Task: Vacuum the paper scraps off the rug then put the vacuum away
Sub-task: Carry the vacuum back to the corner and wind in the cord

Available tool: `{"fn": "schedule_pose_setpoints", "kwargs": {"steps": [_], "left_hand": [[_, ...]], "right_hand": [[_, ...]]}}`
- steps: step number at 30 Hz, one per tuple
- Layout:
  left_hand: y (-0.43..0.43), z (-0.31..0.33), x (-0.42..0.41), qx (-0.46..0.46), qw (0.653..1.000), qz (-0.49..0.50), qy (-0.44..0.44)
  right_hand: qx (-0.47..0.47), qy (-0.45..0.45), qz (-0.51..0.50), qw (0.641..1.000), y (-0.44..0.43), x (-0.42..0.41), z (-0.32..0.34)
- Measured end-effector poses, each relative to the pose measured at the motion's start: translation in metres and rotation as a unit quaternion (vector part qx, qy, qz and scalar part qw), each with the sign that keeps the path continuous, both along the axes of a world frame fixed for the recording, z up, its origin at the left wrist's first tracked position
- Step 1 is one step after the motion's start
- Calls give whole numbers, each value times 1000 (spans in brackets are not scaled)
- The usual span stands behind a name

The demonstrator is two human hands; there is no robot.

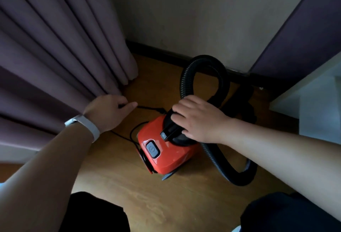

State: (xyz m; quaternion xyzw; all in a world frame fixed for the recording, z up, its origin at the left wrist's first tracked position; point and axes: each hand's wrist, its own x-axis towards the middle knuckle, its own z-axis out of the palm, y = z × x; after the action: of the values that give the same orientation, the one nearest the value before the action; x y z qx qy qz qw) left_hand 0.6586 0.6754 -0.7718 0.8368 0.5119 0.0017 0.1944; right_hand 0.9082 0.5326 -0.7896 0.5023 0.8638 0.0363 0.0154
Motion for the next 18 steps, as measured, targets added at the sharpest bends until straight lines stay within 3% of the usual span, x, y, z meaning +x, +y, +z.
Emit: {"fn": "schedule_pose_setpoints", "kwargs": {"steps": [5,12,18], "left_hand": [[3,-31,-19,-63,997,48,19],[-7,-50,-19,-80,995,62,8],[-23,-40,-48,-96,995,11,8]], "right_hand": [[-125,-104,3,987,24,-37,5],[-257,-61,-40,964,41,-48,-14],[-245,-40,-28,968,36,-34,-14]]}}
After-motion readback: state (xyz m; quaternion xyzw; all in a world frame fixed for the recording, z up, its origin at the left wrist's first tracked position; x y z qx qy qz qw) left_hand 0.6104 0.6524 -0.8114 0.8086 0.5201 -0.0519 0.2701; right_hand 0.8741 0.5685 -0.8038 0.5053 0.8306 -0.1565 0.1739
